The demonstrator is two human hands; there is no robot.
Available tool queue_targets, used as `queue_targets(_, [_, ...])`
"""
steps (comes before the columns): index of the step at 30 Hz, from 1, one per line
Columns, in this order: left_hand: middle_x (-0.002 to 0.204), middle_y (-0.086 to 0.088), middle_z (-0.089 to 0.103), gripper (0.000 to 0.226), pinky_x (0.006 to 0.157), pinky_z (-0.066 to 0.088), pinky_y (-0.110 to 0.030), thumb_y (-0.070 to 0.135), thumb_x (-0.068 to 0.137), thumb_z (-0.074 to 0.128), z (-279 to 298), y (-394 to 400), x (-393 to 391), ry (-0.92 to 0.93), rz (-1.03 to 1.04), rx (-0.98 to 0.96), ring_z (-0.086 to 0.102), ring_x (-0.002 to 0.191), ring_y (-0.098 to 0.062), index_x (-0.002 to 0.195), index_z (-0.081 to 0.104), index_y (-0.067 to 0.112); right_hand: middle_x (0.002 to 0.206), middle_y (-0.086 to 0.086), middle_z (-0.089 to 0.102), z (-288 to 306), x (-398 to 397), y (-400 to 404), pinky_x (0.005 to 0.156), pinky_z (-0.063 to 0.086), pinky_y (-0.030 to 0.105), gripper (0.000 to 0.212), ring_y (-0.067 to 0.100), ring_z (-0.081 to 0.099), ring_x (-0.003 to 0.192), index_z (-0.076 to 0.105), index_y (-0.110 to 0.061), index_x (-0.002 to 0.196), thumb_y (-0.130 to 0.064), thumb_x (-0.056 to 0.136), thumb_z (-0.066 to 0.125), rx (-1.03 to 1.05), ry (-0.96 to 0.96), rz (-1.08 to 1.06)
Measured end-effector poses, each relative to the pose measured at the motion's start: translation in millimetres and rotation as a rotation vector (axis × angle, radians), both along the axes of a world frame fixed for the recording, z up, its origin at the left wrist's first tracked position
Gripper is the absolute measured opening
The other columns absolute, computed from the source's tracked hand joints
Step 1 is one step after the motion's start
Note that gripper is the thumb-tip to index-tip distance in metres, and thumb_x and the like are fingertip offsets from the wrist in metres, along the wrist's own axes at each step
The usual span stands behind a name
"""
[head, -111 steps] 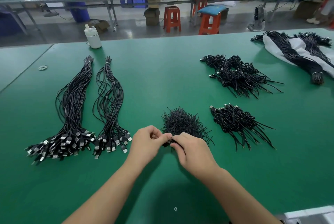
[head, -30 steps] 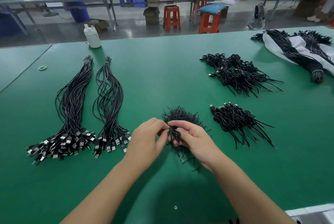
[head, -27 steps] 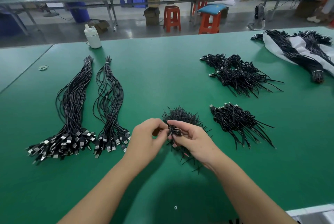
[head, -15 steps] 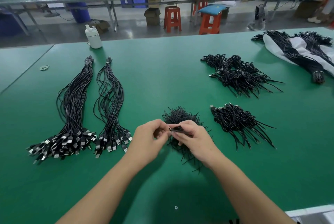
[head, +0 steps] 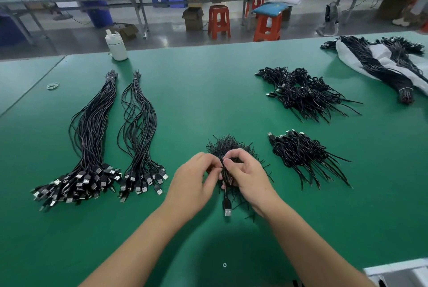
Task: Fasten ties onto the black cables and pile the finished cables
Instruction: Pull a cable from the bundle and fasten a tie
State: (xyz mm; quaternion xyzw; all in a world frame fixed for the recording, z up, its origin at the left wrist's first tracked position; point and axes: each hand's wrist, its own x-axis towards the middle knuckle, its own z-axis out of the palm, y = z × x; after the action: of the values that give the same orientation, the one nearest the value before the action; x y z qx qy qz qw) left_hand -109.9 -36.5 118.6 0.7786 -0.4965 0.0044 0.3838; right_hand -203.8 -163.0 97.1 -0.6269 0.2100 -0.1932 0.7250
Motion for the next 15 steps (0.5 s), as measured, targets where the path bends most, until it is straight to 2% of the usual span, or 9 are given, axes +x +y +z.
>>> queue_targets(2, [0.082,0.011,0.062,0.012,0.072,0.047,-0.027,0.011,0.089,0.067,-0.9,-1.3,-0.1,0.065,0.025,-0.011,0.055,0.076,-0.006,0.087,0.062,0.022,0.075,0.01,0.069,-2.1,-0.7,-2.3,0.064,0.054,0.03,0.012,0.018,0.061,0.063,0.062,-0.007,0.103,-0.007,0.103,0.049,0.025,-0.01,0.025])
queue_targets(6, [0.069,0.013,0.063,0.018,0.066,0.045,-0.019,0.011,0.088,0.069,-1.9,-1.1,6.0,0.273,0.1,-0.014,0.055,0.066,-0.005,0.081,0.062,0.026,0.088,0.011,0.07,-1.9,-4.0,-6.3,0.08,0.057,0.028,0.026,0.018,0.066,0.08,0.062,-0.005,0.119,0.006,0.099,0.049,0.027,-0.019,0.158])
queue_targets(9, [0.064,0.011,0.06,0.019,0.063,0.043,-0.016,0.012,0.09,0.068,-1.5,-1.0,8.9,0.367,0.099,-0.014,0.054,0.062,-0.01,0.08,0.061,0.026,0.08,0.006,0.069,-0.7,-5.2,-7.7,0.073,0.055,0.025,0.029,0.014,0.062,0.071,0.067,-0.01,0.109,0.01,0.097,0.049,-0.085,0.037,0.152])
queue_targets(12, [0.069,0.011,0.057,0.021,0.063,0.039,-0.013,0.014,0.093,0.064,-0.5,0.6,8.9,0.25,0.039,0.003,0.05,0.065,-0.004,0.082,0.055,0.03,0.062,-0.011,0.058,2.3,-8.4,-9.2,0.062,0.046,0.02,0.03,0.005,0.051,0.058,0.066,-0.031,0.08,-0.013,0.101,0.054,-0.369,0.141,0.138])
queue_targets(13, [0.072,0.012,0.056,0.021,0.065,0.039,-0.013,0.014,0.093,0.063,-1.1,1.3,8.4,0.182,0.016,0.007,0.05,0.069,-0.004,0.084,0.053,0.03,0.059,-0.014,0.054,2.8,-8.8,-9.4,0.059,0.042,0.019,0.032,0.002,0.048,0.055,0.062,-0.033,0.074,-0.021,0.102,0.053,-0.477,0.174,0.138])
queue_targets(15, [0.08,0.011,0.056,0.016,0.07,0.041,-0.021,0.01,0.094,0.061,-3.9,2.0,8.2,-0.022,-0.013,0.017,0.05,0.073,-0.007,0.089,0.054,0.024,0.062,-0.014,0.049,2.7,-8.7,-8.6,0.06,0.038,0.02,0.03,0.001,0.047,0.056,0.058,-0.024,0.075,-0.027,0.104,0.048,-0.593,0.203,0.135])
